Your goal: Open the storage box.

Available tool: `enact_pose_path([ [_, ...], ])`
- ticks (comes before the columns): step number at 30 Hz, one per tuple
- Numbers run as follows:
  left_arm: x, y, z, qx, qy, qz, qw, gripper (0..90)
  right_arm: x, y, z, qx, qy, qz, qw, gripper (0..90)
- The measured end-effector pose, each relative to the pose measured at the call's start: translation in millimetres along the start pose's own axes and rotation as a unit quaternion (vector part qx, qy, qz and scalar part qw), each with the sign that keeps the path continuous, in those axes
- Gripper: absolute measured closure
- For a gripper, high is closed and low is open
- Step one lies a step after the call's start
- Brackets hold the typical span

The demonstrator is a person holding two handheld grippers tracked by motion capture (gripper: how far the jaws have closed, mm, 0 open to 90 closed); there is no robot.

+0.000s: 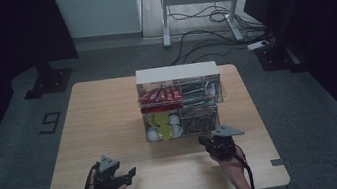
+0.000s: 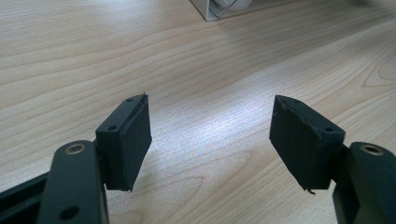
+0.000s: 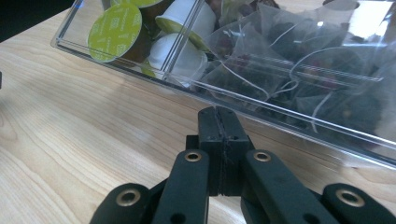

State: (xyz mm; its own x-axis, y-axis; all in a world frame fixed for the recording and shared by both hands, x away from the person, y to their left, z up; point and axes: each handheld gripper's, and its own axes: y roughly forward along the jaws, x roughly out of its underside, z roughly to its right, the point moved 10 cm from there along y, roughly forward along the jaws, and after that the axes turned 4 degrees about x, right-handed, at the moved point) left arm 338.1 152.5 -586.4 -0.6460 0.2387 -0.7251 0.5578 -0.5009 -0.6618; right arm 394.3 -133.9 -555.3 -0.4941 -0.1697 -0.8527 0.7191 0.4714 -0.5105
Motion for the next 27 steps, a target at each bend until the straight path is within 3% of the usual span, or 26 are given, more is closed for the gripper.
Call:
enact_pose_path([
  [10,-0.7,-1.6,1.0,-0.002,0.002,-0.001,1.0,29.5,0.1,9.1,-7.5,-0.01,-0.004,-0.005,0.9999,89.1],
  [13,-0.3,-0.8,1.6,-0.002,0.002,-0.002,1.0,29.5,2.7,10.3,-6.6,-0.005,-0.006,-0.01,0.9999,89.1],
  [15,0.0,-0.1,2.0,-0.002,0.002,-0.003,1.0,29.5,4.2,10.5,-2.4,0.005,0.001,-0.005,1.0,89.1],
  [18,0.5,0.9,2.6,-0.002,0.003,-0.005,1.0,29.5,4.2,9.8,1.0,0.0,0.016,-0.004,0.9999,89.1],
  [27,1.6,2.8,4.8,-0.002,0.006,-0.009,0.9999,29.5,0.3,4.4,0.3,0.003,0.011,0.006,0.9999,89.1],
])
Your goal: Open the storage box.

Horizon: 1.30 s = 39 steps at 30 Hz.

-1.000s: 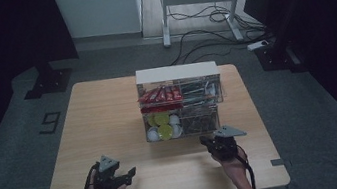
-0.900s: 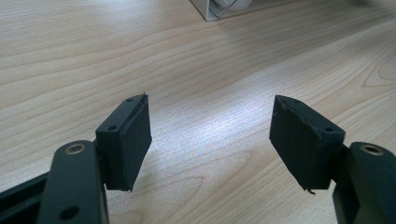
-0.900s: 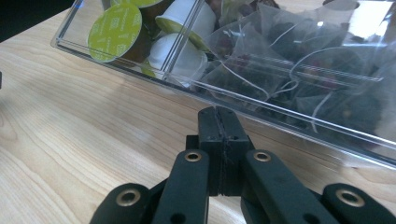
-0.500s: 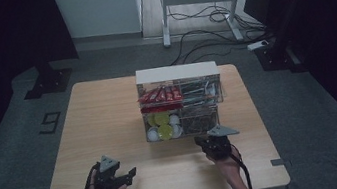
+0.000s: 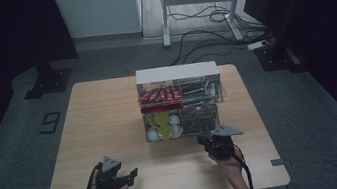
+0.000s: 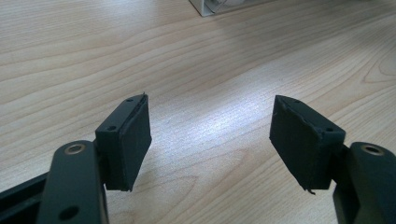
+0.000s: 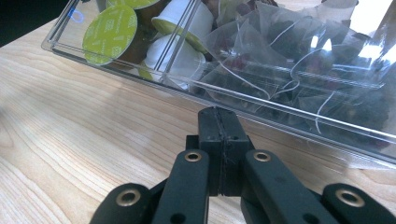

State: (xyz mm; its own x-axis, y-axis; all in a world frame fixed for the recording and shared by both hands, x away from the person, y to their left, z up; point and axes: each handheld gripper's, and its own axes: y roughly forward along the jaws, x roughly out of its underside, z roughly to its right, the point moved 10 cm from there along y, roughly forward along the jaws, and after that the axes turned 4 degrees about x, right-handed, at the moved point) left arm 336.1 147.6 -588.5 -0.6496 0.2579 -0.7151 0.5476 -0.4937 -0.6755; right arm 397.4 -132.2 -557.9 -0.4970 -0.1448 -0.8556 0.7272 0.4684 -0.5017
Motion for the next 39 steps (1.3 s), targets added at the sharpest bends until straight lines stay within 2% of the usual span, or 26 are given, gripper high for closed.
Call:
enact_pose_path([
  [6,-0.8,-1.4,-1.9,-0.002,-0.003,0.003,1.0,29.6,-0.2,-0.9,0.5,0.0,0.001,0.003,1.0,89.1],
  [8,-0.3,-1.0,-3.3,-0.002,-0.005,0.002,1.0,29.6,-2.6,-2.1,2.8,0.012,0.0,0.016,0.9998,89.1],
  [12,0.3,-0.3,-3.4,-0.002,-0.005,0.001,1.0,29.6,-9.1,-8.7,5.4,0.016,0.009,0.034,0.9993,89.1],
  [30,1.0,0.1,-4.5,-0.002,-0.005,-0.001,1.0,29.6,-20.8,-14.5,6.3,-0.004,0.025,0.043,0.9988,89.1],
  [39,1.7,1.0,-5.1,-0.004,-0.005,-0.002,1.0,29.6,-35.1,-17.7,5.6,-0.008,0.025,0.059,0.9979,89.0],
])
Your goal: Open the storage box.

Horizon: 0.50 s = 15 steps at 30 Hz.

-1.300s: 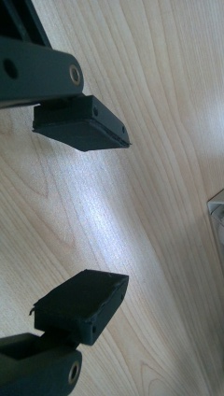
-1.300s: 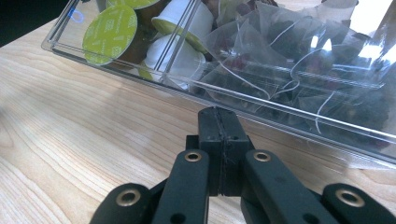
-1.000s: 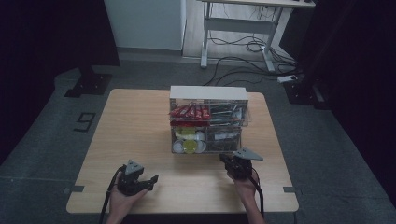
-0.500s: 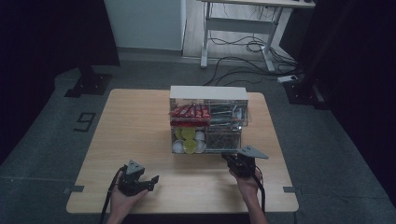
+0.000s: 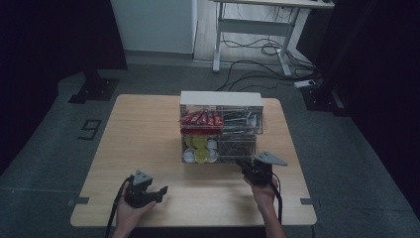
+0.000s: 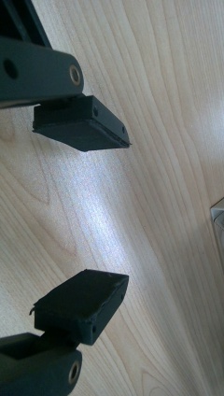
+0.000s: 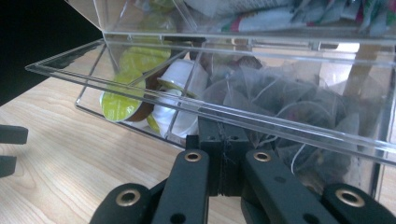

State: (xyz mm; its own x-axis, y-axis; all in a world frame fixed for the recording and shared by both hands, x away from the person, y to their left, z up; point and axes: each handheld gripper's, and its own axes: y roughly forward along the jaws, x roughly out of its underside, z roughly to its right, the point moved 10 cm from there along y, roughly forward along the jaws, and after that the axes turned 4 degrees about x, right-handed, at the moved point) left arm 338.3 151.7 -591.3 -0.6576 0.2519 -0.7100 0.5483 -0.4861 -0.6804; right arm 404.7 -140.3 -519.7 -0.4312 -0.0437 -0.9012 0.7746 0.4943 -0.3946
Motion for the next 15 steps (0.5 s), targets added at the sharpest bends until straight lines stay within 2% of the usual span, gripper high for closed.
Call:
enact_pose_path([
  [11,0.9,1.9,-1.7,-0.003,-0.004,0.0,1.0,29.7,-13.1,4.6,-1.0,-0.003,0.0,0.009,1.0,89.0],
  [15,1.2,1.9,-2.5,-0.002,-0.006,0.0,1.0,29.8,-18.6,6.7,-2.3,-0.002,-0.007,0.013,0.9999,88.9],
])
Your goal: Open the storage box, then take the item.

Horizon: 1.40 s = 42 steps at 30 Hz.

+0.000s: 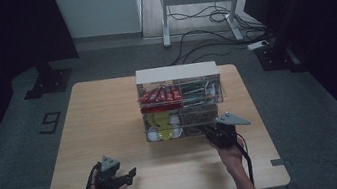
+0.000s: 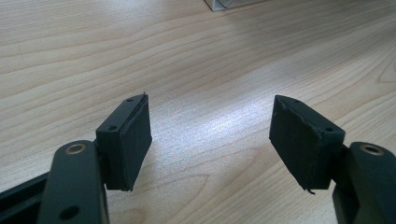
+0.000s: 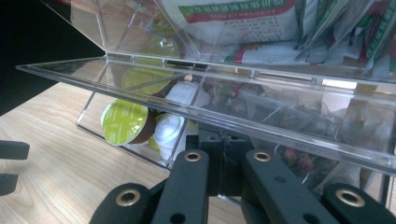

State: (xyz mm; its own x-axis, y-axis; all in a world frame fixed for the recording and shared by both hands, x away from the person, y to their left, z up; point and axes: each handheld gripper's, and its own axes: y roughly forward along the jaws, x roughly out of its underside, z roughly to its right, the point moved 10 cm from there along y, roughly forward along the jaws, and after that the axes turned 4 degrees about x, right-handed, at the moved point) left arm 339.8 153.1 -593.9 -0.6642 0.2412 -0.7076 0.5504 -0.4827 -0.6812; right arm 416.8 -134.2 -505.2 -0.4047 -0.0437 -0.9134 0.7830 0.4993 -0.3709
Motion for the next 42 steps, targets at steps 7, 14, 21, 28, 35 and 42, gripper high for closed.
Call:
enact_pose_path([
  [7,-0.3,-0.4,-0.4,0.001,-0.001,0.001,1.0,29.8,-8.4,3.0,0.3,0.0,0.005,0.009,0.9999,88.9],
  [14,-0.7,-1.7,-1.3,0.0,0.0,0.001,1.0,29.8,-19.0,7.7,-0.8,-0.003,0.01,0.018,0.9998,88.9],
  [21,-0.9,-2.2,-1.7,-0.001,0.0,0.001,1.0,29.8,-30.5,8.8,-1.0,-0.002,0.021,0.039,0.999,88.9],
  [28,-0.5,-1.6,-1.8,-0.001,0.0,0.0,1.0,29.9,-32.8,10.9,-1.0,-0.003,0.027,0.046,0.9986,88.9],
  [35,-1.0,-1.8,1.3,0.0,0.003,0.002,1.0,29.8,-31.6,10.6,-1.4,-0.004,0.031,0.049,0.9983,88.7],
  [42,-4.6,-1.1,6.7,-0.001,0.014,0.006,0.9999,29.9,-31.8,7.8,-0.6,-0.007,0.034,0.052,0.9981,88.0],
])
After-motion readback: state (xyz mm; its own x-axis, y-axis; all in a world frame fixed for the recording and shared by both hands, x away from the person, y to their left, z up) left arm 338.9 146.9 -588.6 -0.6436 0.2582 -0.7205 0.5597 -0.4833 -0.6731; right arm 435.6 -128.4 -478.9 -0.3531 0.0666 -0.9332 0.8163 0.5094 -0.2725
